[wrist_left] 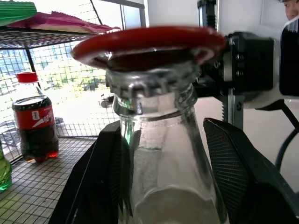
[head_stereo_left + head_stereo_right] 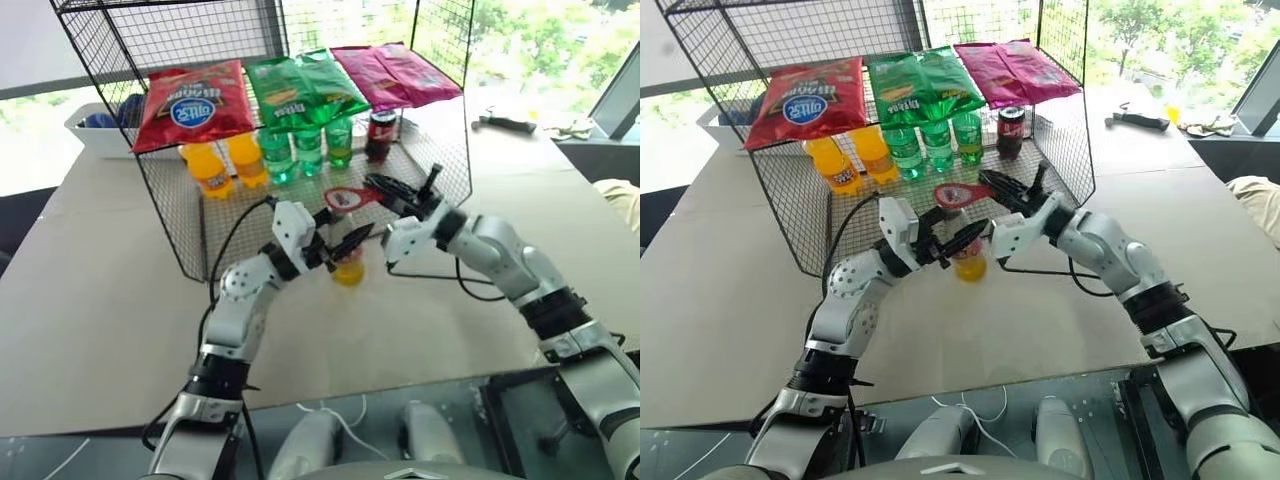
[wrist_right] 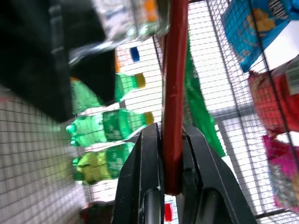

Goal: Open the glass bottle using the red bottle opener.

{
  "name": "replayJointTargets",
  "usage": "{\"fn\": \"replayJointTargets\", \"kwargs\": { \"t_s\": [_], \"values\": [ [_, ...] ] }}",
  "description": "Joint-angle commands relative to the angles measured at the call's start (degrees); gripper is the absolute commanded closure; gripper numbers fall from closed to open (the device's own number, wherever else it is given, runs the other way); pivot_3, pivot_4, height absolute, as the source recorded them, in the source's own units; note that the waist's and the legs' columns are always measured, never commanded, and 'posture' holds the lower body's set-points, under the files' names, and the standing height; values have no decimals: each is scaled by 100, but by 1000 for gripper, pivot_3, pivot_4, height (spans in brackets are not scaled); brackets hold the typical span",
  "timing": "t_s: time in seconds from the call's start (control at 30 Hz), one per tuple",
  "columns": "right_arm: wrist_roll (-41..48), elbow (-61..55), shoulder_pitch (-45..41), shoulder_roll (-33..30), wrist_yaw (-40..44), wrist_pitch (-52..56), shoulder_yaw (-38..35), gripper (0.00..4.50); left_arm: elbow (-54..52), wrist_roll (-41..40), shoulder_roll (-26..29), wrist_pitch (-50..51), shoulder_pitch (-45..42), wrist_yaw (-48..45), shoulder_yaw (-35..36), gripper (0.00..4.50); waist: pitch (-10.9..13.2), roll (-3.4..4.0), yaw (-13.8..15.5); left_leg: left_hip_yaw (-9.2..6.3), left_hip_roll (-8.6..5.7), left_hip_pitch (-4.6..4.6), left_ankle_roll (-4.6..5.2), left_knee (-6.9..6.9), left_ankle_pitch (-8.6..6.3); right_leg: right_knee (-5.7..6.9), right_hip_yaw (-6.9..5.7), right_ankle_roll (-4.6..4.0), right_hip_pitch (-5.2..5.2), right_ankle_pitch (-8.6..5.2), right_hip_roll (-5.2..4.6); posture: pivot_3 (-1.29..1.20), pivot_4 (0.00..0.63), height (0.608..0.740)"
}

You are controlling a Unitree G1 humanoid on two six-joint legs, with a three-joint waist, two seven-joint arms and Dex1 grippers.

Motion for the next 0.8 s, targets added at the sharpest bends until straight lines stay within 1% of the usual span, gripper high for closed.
{"fn": "replayJointTargets", "kwargs": {
  "t_s": [0.03,0.07,0.2,0.37,0.63,0.77,0.8],
  "values": [
    [-38,-156,-210,-137,-16,-90,-151,4500,143,83,36,198,71,-21,-57,2252,0,0,-1,0,1,-3,-3,-1,2,-2,0,0,-3,0,0,0,150,740],
    [-50,-140,-243,-181,-31,-104,-176,4500,143,92,39,193,70,-30,-65,2252,0,0,-1,-1,2,-9,-17,-1,10,-3,-1,0,-7,0,0,0,150,740],
    [-23,-94,-262,-321,-86,-119,-280,4500,169,110,27,164,57,-24,-87,2252,0,0,6,-3,2,-54,-21,4,12,-6,-4,-1,-47,2,-1,0,150,740],
    [125,-172,-228,-323,-144,4,-468,4500,169,112,25,159,68,-14,-78,2252,0,0,6,-2,2,-68,-22,2,12,-5,-3,-2,-64,2,-1,0,150,740],
    [930,-451,238,-35,17,601,-903,4500,131,113,46,154,122,6,-46,2252,0,-1,11,-2,2,-69,-21,1,12,-5,-3,-2,-65,2,-1,0,150,740],
    [1166,-648,459,94,107,863,-1006,4500,122,111,46,152,133,26,-25,2252,0,0,10,-1,2,-69,-21,1,12,-5,-2,-2,-66,2,-1,0,150,740],
    [1189,-712,509,120,128,921,-1016,4500,112,105,48,154,139,27,-17,1878,0,0,10,-1,3,-69,-21,1,12,-5,-2,-2,-66,2,-1,0,150,740]
  ]
}}
